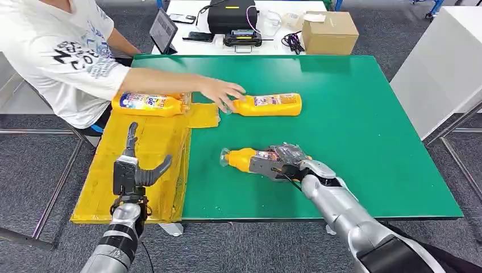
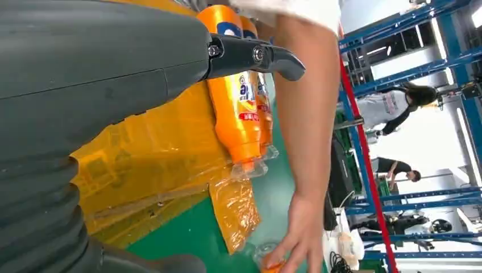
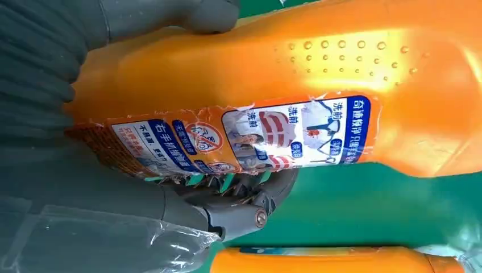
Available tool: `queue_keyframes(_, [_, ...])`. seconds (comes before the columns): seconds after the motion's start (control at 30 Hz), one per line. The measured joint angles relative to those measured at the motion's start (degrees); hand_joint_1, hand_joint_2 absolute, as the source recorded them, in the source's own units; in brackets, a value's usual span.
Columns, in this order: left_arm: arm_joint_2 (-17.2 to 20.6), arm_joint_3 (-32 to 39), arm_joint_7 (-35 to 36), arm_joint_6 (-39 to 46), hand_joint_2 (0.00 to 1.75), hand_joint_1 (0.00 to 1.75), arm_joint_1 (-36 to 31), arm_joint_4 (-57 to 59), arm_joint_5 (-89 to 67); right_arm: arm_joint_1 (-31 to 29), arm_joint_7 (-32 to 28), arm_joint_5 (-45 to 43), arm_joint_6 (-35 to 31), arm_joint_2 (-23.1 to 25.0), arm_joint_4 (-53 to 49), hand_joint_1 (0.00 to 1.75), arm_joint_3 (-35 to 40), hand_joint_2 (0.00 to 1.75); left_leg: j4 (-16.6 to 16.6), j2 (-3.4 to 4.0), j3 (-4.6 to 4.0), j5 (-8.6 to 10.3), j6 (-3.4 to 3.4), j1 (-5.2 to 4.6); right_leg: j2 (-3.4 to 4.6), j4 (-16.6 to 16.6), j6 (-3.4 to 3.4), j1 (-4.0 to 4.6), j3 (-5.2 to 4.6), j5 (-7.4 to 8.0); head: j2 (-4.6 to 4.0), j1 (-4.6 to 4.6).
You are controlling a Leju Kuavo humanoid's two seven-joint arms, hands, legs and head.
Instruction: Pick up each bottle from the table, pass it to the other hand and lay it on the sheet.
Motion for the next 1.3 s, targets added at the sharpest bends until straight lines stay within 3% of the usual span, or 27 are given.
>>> queue_keyframes(0.13, [0.00, 0.00, 0.31, -0.85, 1.75, 0.00, -0.02, 0.37, 0.66, 0.39, -1.36, -2.08, -0.35, -0.50, -0.50, 1.75, 0.04, 1.75, 0.00, -0.01, 0.01, 0.00, 0.00, 0.00, -0.01, -0.01, 0.00, 0.00, 0.02, 0.00, 0.00, 0.00])
queue_keyframes(0.23, [0.00, 0.00, 0.48, -1.29, 1.75, 0.00, 0.11, 0.50, 1.14, 3.20, -3.68, -4.44, -5.30, -1.01, -3.66, 1.75, -0.62, 1.75, 0.00, -0.02, -0.01, 0.00, 0.00, 0.00, -0.01, 0.00, 0.00, 0.00, 0.04, 0.00, 0.00, 0.00])
queue_keyframes(0.43, [-0.48, 0.15, 2.80, -5.46, 1.75, 0.00, 2.06, -1.13, 5.31, 16.67, -9.99, -6.03, -21.08, 2.44, -21.99, 1.75, -9.65, 1.75, 0.00, -0.01, -0.45, -0.01, 0.01, 0.01, 0.00, 0.03, 0.02, 0.01, -0.38, 0.01, 0.00, -0.02])
queue_keyframes(0.63, [-1.33, 0.26, 5.31, -10.23, 1.75, 0.00, 3.42, -3.39, 11.21, 23.01, -16.50, -7.67, -28.33, 6.62, -37.39, 1.75, -17.39, 1.75, -0.01, -0.02, -0.59, -0.01, -0.01, 0.05, -0.01, 0.04, -0.01, 0.04, -0.50, -0.03, 0.00, 0.00])
queue_keyframes(0.97, [-1.90, -0.59, 8.44, -16.64, 1.75, 0.00, 4.58, -6.15, 18.43, 27.62, -21.01, -8.90, -32.48, 9.38, -48.13, 1.75, -22.36, 1.75, -0.01, -0.03, -0.58, -0.01, 0.00, -0.01, -0.01, 0.02, 0.01, -0.01, -0.50, -0.02, 0.00, 0.00])
queue_keyframes(1.17, [-1.77, -4.50, 15.03, -30.74, 1.75, 0.00, 8.91, -13.20, 31.03, 30.14, -22.84, -10.05, -31.48, 9.83, -50.18, 1.75, -24.33, 1.75, -0.01, -0.02, -0.59, -0.05, 0.00, -0.01, -0.01, 0.02, 0.00, -0.01, -0.51, -0.03, 0.00, 0.00])
queue_keyframes(1.3, [-1.62, -6.76, 16.09, -32.68, 1.75, 0.00, 11.47, -16.55, 32.65, 31.71, -23.65, -10.18, -31.15, 10.23, -50.21, 1.75, -24.79, 1.75, -0.02, -0.02, -0.62, -0.06, 0.01, -0.01, -0.01, 0.02, 0.00, -0.01, -0.53, -0.04, 0.00, 0.00])
